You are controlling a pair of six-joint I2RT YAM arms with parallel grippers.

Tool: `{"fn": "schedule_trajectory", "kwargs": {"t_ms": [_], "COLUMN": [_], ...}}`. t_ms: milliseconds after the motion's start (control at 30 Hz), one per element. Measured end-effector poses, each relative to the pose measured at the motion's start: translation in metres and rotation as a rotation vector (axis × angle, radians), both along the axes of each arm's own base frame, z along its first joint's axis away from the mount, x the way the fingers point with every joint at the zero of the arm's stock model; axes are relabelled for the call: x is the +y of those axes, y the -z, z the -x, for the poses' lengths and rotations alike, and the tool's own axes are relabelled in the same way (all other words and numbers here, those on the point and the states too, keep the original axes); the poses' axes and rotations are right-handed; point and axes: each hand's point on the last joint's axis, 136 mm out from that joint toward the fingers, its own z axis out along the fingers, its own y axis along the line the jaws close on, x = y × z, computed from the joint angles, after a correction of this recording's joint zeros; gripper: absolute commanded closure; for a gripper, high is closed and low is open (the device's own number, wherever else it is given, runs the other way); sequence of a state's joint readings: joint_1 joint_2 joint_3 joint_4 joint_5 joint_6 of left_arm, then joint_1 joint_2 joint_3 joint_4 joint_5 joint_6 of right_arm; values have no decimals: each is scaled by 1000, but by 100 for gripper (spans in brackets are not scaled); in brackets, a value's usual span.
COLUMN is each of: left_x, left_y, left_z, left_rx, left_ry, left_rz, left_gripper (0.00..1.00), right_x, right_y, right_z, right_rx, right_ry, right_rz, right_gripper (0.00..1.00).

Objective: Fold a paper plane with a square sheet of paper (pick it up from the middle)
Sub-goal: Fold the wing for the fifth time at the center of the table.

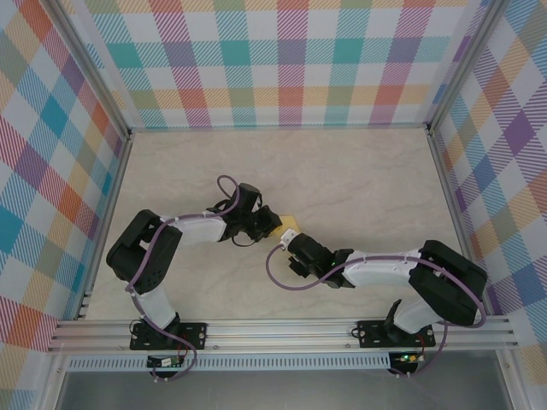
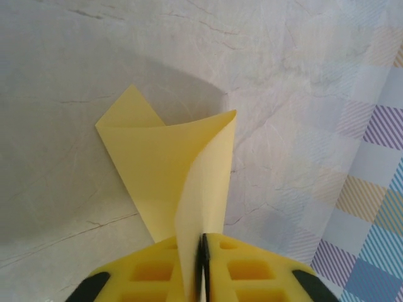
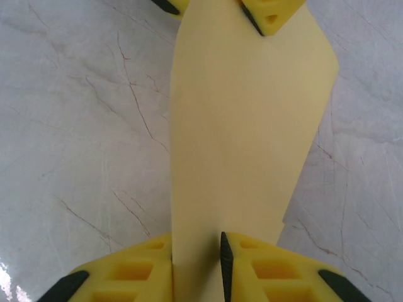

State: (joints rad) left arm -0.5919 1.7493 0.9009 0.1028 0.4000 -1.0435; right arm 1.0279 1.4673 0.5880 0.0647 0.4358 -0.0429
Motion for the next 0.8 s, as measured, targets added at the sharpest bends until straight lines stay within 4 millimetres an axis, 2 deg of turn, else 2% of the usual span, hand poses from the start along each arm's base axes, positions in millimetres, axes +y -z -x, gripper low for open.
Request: {"fn": "schedule_trajectory", "kwargs": {"t_ms": [67, 167, 400, 500, 600, 733, 800], "left_x": [2, 5, 7, 7, 6, 4, 4], "left_y": [2, 6, 10, 9, 11, 14, 16], "left_z": [1, 2, 3, 2, 1, -2, -2], "left_rx": [7, 18, 42, 46, 54, 65, 66], "left_ry": [-1, -16, -54, -64, -69, -70, -67], "left_rz": [-11, -25, -9, -1, -2, -9, -14], "left_gripper": [68, 55, 48, 51, 60, 81, 87], "right_x": [0, -2, 0, 0, 0, 0, 0], "right_y": [1, 3, 8, 8, 8, 8, 8], "right_z": [-1, -1, -3, -3, -3, -3, -3], "right_rx": [-2, 0, 5, 6, 7, 10, 11], "right_ry": [5, 14, 31, 34, 37, 43, 47], "right_rz": [2, 7, 3, 1, -2, -7, -10], "right_gripper": [84, 85, 87, 87, 87, 85, 83]}}
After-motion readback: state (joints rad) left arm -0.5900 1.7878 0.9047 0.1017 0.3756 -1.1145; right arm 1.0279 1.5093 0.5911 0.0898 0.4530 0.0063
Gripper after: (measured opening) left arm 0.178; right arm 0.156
